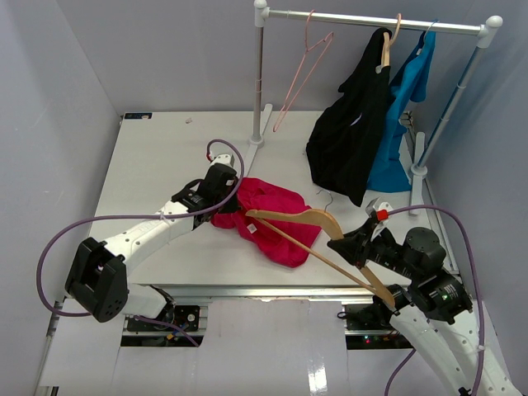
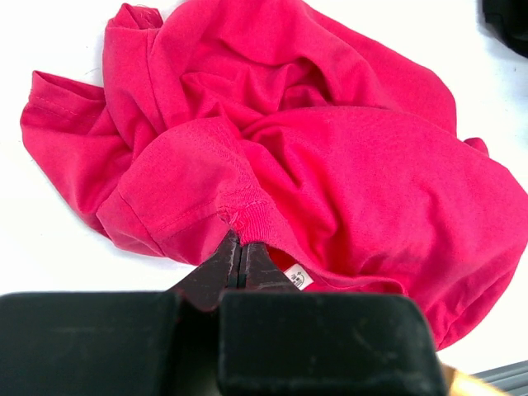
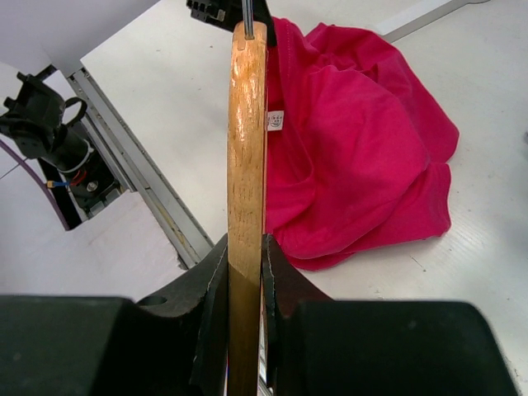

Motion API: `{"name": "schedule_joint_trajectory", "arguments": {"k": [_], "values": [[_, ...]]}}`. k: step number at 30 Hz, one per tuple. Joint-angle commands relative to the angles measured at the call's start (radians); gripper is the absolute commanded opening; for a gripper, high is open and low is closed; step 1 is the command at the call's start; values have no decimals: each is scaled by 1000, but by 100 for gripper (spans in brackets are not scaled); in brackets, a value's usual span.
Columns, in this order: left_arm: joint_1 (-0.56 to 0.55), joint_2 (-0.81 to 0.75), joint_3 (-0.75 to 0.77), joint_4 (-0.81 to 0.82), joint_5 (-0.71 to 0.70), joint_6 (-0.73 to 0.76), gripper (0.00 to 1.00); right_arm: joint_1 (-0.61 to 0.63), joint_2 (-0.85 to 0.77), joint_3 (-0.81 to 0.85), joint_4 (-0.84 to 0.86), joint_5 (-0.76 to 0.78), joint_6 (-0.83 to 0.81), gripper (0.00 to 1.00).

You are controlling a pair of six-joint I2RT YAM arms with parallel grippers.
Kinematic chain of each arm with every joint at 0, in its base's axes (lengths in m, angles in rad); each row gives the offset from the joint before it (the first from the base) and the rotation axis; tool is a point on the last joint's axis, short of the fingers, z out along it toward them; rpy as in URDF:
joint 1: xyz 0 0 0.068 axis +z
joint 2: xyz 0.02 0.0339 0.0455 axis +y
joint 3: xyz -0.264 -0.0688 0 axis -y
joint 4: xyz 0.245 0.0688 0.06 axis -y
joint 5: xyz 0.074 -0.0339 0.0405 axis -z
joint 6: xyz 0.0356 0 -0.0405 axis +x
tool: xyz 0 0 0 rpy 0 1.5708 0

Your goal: Place the t-shirt on the hanger

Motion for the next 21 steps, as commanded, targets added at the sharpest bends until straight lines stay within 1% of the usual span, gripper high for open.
{"name": "schedule_joint_trajectory", "arguments": {"k": [1,6,10,12,17,21], "values": [[8,-21,41,-15,24,4,0,2,-26,-4,64,-59,8,8],[8,-25,45,-17,33,3,0,3,-3,-4,75,-46,3,8],[8,-43,46,-14,75,-5,0,3,44,-23,122,-30,15,8],[8,-60,40,-7,97,-13,0,1,79,-36,166,-17,21,8],[8,-76,52,6,157,-22,0,3,197,-51,306,-52,72,8],[8,-88,53,23,220,-30,0,6,250,-79,430,-28,117,8]]}}
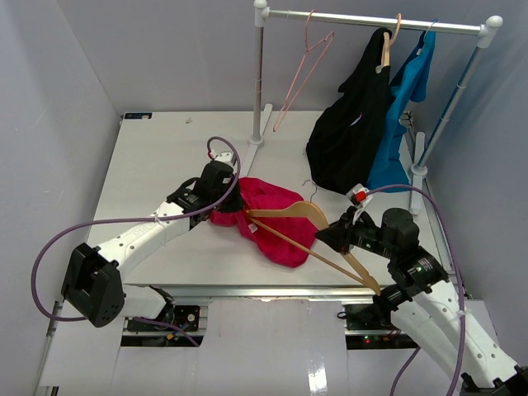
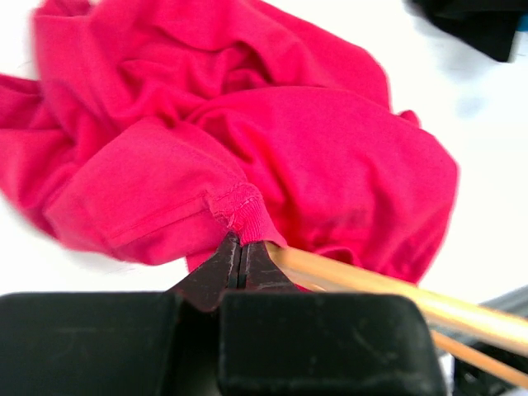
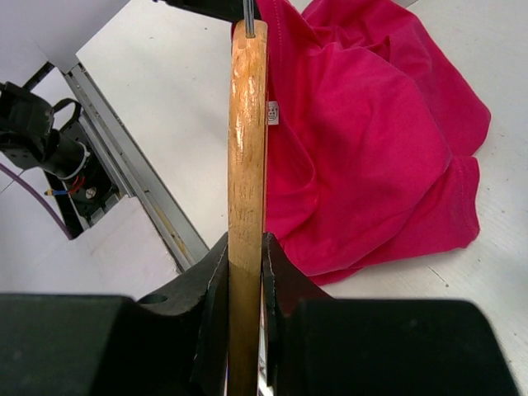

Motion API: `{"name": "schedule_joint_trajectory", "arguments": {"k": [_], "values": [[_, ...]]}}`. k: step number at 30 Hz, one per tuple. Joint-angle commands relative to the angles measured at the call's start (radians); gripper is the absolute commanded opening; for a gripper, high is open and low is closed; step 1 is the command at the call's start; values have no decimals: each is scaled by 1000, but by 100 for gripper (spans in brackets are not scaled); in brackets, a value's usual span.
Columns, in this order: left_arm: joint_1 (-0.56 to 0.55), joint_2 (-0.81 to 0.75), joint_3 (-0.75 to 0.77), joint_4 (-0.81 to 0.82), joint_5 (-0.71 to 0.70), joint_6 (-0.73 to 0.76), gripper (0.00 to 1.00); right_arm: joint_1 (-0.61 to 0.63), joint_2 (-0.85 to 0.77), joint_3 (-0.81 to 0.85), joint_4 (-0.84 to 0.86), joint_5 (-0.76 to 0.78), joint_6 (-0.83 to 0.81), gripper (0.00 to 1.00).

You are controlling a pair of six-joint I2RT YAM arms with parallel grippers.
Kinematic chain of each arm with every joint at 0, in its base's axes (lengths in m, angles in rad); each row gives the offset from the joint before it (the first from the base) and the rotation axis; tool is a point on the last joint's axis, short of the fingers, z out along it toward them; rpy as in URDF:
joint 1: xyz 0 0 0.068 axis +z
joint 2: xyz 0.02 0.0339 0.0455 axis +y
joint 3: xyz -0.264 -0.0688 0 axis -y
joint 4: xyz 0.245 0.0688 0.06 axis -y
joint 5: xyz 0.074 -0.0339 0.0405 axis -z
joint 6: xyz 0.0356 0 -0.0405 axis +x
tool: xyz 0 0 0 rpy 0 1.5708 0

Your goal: Place the t-shirt on the hanger

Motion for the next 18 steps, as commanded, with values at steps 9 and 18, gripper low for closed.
{"name": "schedule_joint_trajectory", "arguments": {"k": [9,18], "values": [[5,-98,105,45,185,-20,0,37,169,14,522,-11,39,8],[5,-106,223,35,340,53,0,173,254,-75,791,8,39,8]]}}
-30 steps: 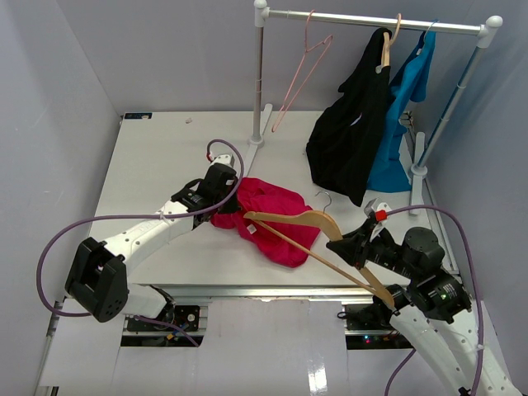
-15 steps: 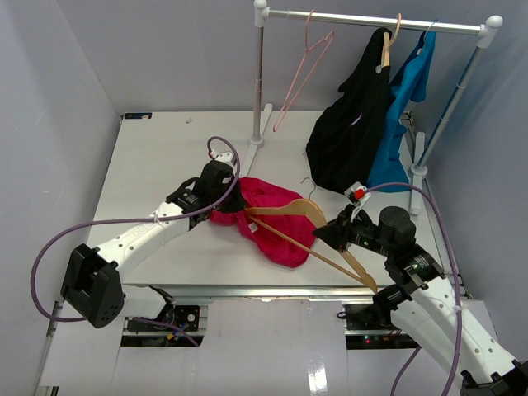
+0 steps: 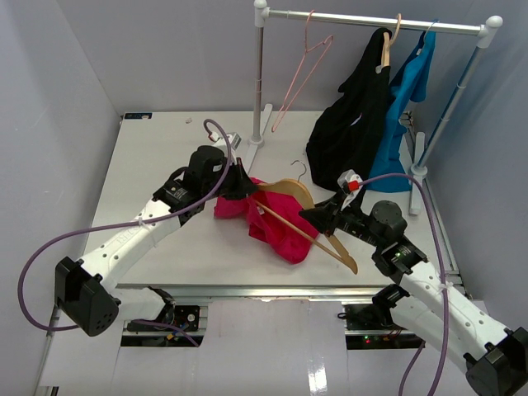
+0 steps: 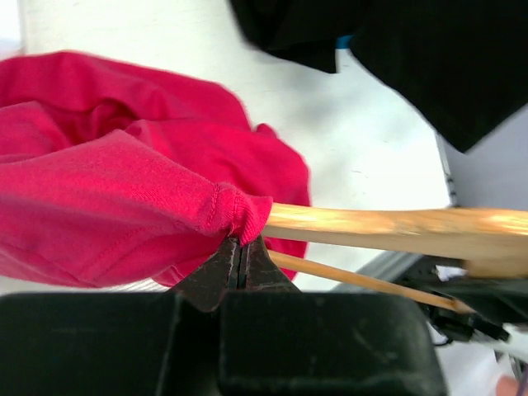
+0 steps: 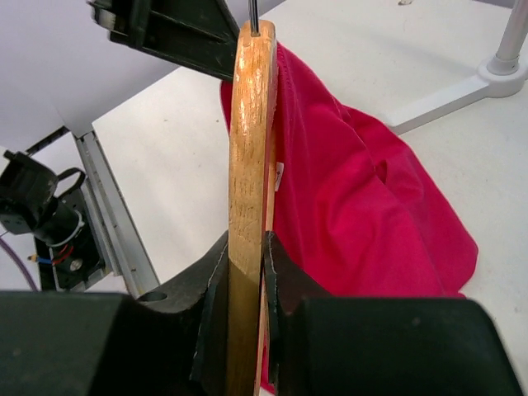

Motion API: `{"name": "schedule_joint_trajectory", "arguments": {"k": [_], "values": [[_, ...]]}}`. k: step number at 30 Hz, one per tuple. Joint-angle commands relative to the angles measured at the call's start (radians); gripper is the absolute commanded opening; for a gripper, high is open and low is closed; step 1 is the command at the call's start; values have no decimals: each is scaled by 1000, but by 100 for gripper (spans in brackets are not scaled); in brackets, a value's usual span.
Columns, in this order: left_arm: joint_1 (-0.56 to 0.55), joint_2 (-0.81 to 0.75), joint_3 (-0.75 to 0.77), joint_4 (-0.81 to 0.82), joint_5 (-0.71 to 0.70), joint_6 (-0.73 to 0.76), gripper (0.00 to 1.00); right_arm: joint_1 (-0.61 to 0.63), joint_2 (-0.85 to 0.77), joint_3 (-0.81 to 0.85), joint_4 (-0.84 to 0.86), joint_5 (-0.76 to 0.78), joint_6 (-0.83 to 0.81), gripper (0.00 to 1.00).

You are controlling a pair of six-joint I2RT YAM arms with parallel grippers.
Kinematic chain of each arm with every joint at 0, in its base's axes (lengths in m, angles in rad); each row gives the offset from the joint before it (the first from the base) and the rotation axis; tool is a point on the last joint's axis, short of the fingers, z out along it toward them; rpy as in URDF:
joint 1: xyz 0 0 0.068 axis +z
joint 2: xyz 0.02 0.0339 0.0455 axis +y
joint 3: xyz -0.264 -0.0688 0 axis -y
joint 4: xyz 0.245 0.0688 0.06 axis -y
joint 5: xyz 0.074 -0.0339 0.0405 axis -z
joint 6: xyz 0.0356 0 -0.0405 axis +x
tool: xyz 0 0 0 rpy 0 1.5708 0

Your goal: Place the t-shirt on the hanger

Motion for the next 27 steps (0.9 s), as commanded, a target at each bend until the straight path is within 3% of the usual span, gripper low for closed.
{"name": "schedule_joint_trajectory", "arguments": {"k": [1,11,18,27], "values": [[1,-44,99,11,108,69,0,108,42,-18,259,-32,-4,8],[-2,-60,87,24,402,142,0,165,155,-85,559,64,16,8],[-3,-102,8,2,441,206,0,166,150,-129,657,164,36,8],[-3,-165,33,-54,407,194,0,166,156,-233,788,254,92,8]]}}
